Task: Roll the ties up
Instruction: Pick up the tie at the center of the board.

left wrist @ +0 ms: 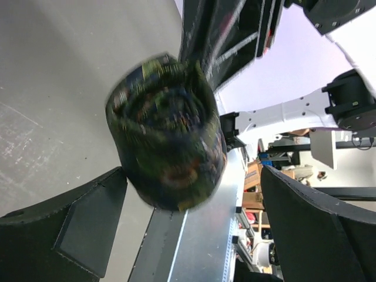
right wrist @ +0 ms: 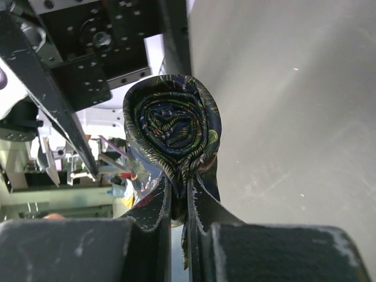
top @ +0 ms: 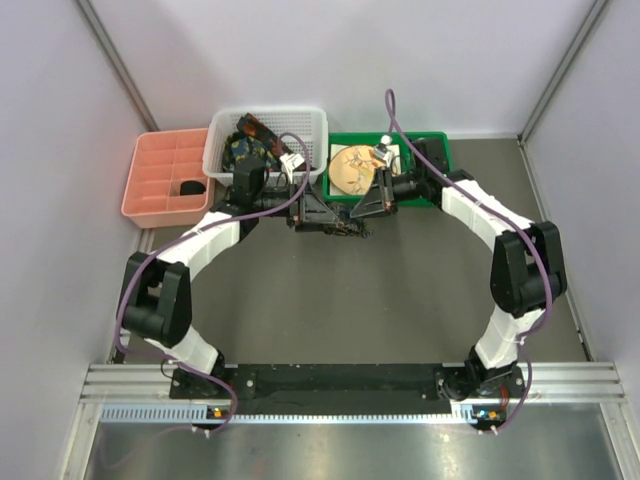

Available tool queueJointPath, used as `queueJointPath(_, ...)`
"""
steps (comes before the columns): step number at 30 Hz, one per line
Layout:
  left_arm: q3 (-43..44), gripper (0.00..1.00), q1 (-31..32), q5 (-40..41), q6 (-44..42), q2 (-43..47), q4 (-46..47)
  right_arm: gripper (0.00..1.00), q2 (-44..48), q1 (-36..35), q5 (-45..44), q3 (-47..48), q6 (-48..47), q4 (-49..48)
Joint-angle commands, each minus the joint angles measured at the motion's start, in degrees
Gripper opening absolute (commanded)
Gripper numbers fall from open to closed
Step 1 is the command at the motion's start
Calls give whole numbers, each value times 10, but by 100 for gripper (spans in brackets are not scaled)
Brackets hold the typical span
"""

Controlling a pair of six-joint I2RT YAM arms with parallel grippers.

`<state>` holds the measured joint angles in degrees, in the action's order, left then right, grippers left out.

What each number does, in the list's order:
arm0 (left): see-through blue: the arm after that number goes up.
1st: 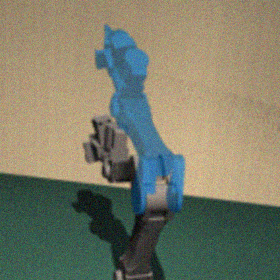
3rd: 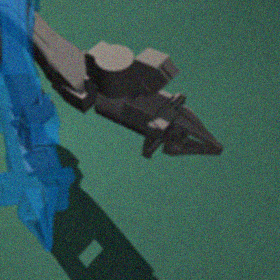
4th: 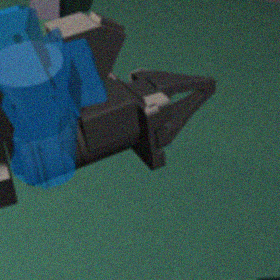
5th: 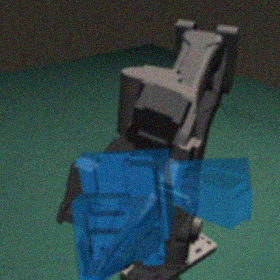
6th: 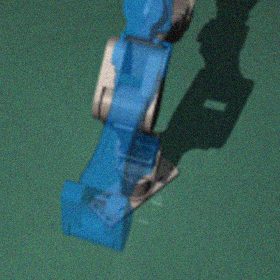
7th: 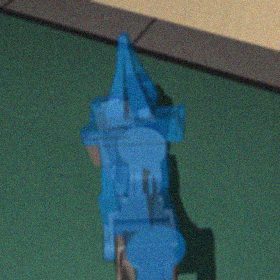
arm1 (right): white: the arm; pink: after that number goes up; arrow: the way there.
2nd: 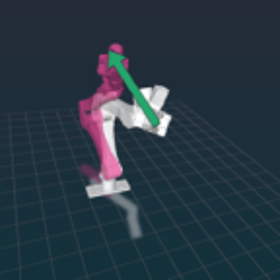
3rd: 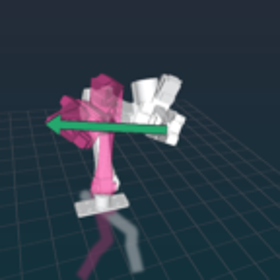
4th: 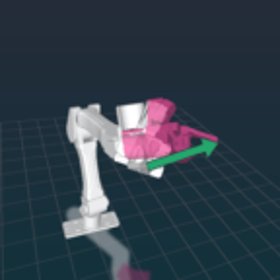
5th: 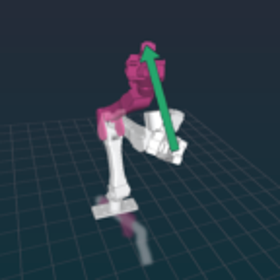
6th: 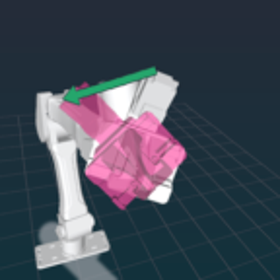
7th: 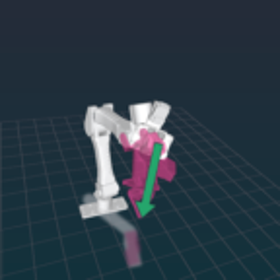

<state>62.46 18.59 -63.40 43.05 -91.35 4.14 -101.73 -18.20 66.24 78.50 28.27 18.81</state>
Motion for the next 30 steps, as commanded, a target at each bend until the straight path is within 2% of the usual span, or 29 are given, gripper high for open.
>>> queueJointPath(1,-1,99,3,-25,48,-11,74,0,29,-22,22,29,35,-59)
queueJointPath(8,-5,82,5,-36,81,-27,112,0,28,-33,22,35,58,-86)
queueJointPath(10,-7,74,5,-37,86,-29,117,0,27,-35,23,35,64,-91)
queueJointPath(15,-13,61,5,-45,109,-32,155,0,21,-39,22,39,64,-91)
queueJointPath(16,-13,54,4,-46,110,-33,157,0,21,-40,21,41,65,-92)
queueJointPath(19,-13,44,5,-46,119,-32,175,0,16,-46,21,45,64,-89)
queueJointPath(22,-12,21,3,-44,122,-26,184,0,13,-48,20,46,60,-85)
queueJointPath(23,-10,5,1,-38,115,-22,175,0,12,-47,19,50,60,-79)
queueJointPath(24,-4,0,-5,-32,94,-12,159,2,11,-48,17,52,58,-76)
queueJointPath(27,18,0,-32,-11,21,4,54,23,7,-48,2,73,34,-39)
queueJointPath(28,27,0,-39,-6,-4,6,-16,30,7,-47,-5,83,28,-30)
queueJointPath(29,50,0,-47,0,-36,9,-60,41,6,-47,-10,89,18,-13)
queueJointPath(30,62,0,-59,11,-105,13,-96,56,6,-46,-15,94,12,-6)
